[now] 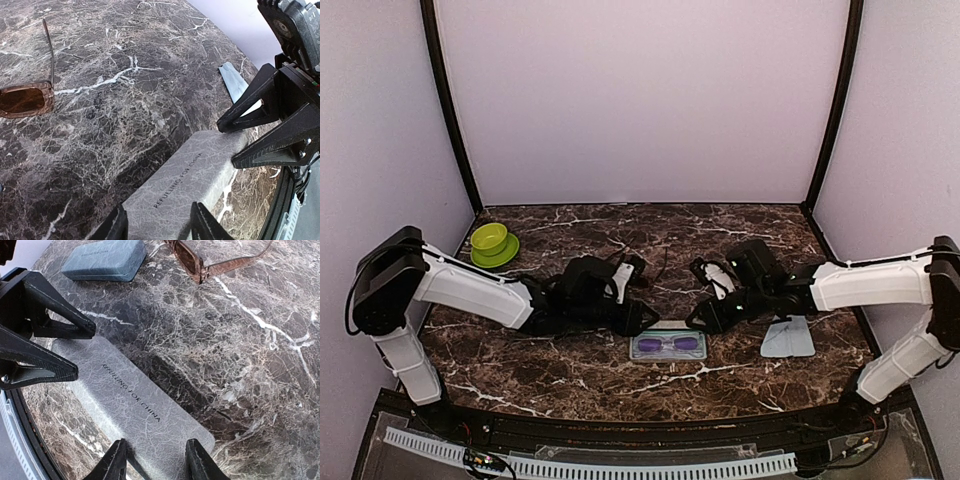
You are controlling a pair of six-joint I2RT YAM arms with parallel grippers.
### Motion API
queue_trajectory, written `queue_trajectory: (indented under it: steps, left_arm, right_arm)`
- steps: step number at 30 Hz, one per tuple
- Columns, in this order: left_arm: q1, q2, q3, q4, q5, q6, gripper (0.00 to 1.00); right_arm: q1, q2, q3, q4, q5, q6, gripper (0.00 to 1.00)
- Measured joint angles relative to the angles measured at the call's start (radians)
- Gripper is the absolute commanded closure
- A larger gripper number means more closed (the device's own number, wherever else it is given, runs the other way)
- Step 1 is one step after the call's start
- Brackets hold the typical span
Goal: Organize the sunglasses
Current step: Close the case with sunglasses at the center of the board.
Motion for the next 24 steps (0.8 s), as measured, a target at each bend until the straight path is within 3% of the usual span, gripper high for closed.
queue_trajectory:
  steps: [24]
  left_arm:
    - [-0.099,-0.026,-0.068,-0.068,-0.092,-0.018,0.56]
  right_arm:
    - [0.074,-0.011,-0.053,-0.005,0.053,0.067,0.6]
